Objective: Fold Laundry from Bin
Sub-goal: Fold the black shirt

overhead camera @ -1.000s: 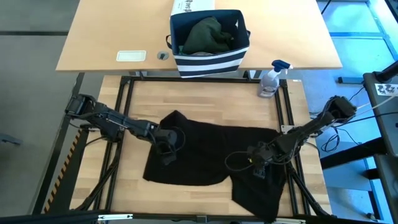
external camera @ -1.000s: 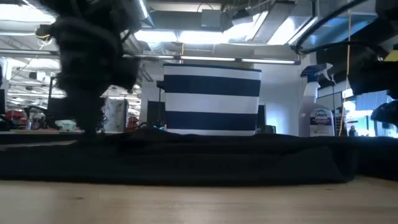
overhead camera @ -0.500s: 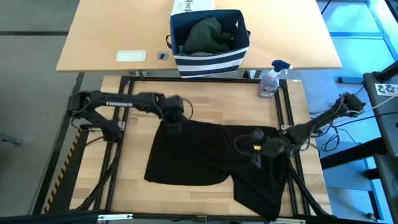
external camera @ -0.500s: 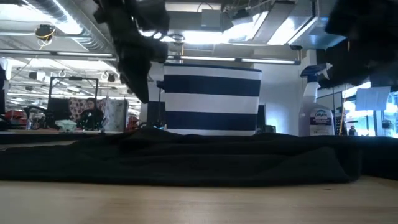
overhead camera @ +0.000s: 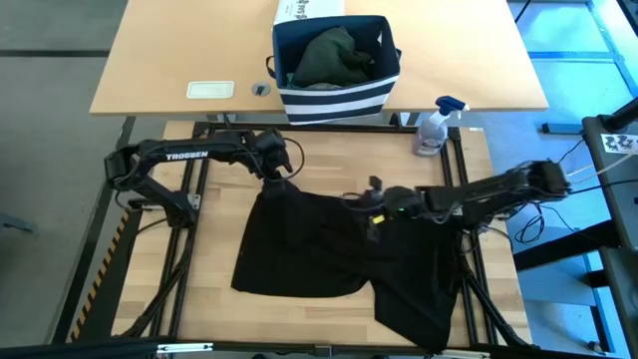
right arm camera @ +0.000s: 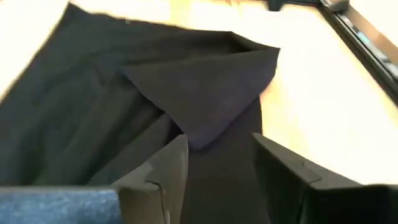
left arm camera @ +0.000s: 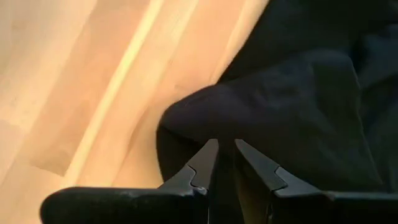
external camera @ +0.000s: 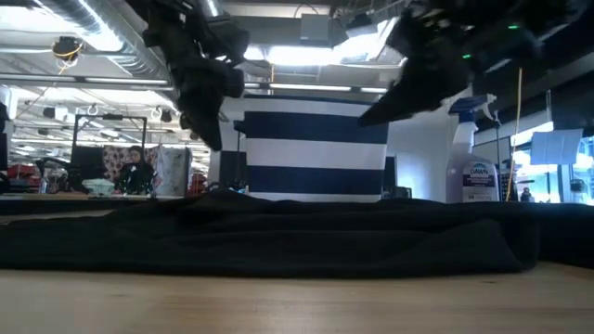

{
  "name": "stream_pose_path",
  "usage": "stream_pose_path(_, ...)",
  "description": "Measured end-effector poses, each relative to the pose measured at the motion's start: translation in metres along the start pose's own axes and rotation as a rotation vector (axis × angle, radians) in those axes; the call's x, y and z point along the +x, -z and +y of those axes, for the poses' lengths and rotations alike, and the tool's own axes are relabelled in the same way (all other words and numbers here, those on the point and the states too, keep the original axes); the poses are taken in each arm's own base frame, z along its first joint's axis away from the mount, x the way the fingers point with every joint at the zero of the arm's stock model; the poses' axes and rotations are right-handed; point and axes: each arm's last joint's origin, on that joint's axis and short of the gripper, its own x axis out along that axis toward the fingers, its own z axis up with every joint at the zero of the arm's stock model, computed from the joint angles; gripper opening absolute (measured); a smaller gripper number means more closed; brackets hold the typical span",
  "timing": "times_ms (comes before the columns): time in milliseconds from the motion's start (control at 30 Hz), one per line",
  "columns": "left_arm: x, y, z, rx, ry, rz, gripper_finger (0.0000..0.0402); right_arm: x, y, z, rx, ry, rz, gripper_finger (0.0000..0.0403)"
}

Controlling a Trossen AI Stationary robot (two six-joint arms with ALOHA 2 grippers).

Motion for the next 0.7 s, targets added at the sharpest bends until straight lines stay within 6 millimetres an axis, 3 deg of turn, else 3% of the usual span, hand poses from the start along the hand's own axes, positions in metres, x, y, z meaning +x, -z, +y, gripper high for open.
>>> stream_pose_path(100,-0.009,-0.003,0.002,0.005,-0.001,-0.064,0.0045,0.027,-0.009,0.003,-0.105,0.018,0.039,0.0183)
stream_pose_path(267,-0.020,-0.012,-0.011,0.062,-0.007,-0.210,0.0045,0.074,-0.015,0.009,-0.229,0.041,0.131,0.0199)
stream_pose_path(400,-0.021,-0.011,-0.019,0.092,-0.042,-0.218,0.0045,0.101,-0.013,0.012,-0.276,0.049,0.255,0.0211)
stream_pose_path(567,-0.010,-0.004,-0.024,0.126,-0.053,-0.223,0.0045,0.117,-0.003,0.015,-0.292,0.038,0.335,0.0218)
stream_pose_path(700,0.001,0.016,-0.020,0.092,-0.054,-0.238,0.0045,0.121,0.002,0.016,-0.296,0.036,0.360,0.0218)
